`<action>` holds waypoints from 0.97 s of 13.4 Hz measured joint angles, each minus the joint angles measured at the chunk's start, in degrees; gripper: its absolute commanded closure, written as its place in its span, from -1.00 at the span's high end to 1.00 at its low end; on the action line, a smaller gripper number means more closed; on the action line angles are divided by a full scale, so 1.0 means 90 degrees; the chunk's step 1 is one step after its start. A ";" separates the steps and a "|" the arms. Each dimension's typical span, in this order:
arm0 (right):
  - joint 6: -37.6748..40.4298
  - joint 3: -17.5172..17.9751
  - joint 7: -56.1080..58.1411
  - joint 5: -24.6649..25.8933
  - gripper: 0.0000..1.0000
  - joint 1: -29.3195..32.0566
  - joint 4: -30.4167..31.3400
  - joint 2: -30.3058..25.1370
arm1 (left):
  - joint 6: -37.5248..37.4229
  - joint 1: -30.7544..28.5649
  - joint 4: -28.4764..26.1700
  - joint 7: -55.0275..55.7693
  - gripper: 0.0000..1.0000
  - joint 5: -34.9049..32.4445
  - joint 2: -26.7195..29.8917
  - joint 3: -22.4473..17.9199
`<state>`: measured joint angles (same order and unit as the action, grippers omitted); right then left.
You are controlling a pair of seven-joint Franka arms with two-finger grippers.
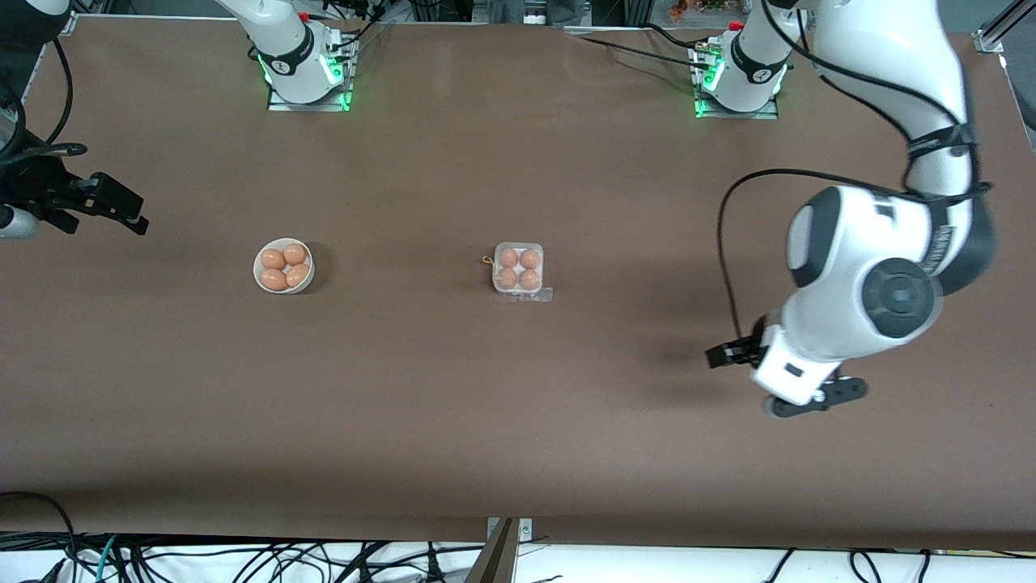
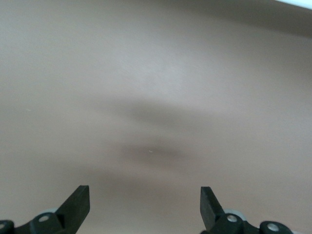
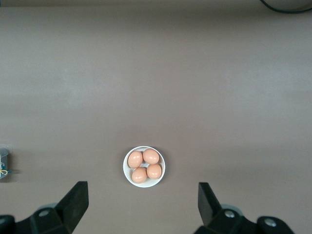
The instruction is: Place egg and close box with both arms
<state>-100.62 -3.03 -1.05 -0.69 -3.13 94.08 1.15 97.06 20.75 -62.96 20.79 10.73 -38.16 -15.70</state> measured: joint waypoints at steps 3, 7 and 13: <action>0.0001 0.0000 -0.0001 0.0000 1.00 0.0000 0.0002 0.0001 | -0.0175 -0.0451 -0.0020 -0.0684 1.00 -0.0247 0.0426 0.0011; 0.0002 0.0000 -0.0001 0.0000 1.00 0.0001 0.0004 0.0002 | -0.0328 -0.0927 -0.0612 -0.1671 1.00 -0.0474 0.1254 0.0099; 0.0004 -0.0005 -0.0005 0.0000 1.00 0.0005 0.0008 0.0006 | -0.0425 -0.1347 -0.1997 -0.2359 1.00 -0.1155 0.2369 0.0432</action>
<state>-100.59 -3.08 -1.09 -0.70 -3.08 94.16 1.20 93.23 8.63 -80.94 -0.44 0.34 -16.83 -11.81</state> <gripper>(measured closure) 0.000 0.000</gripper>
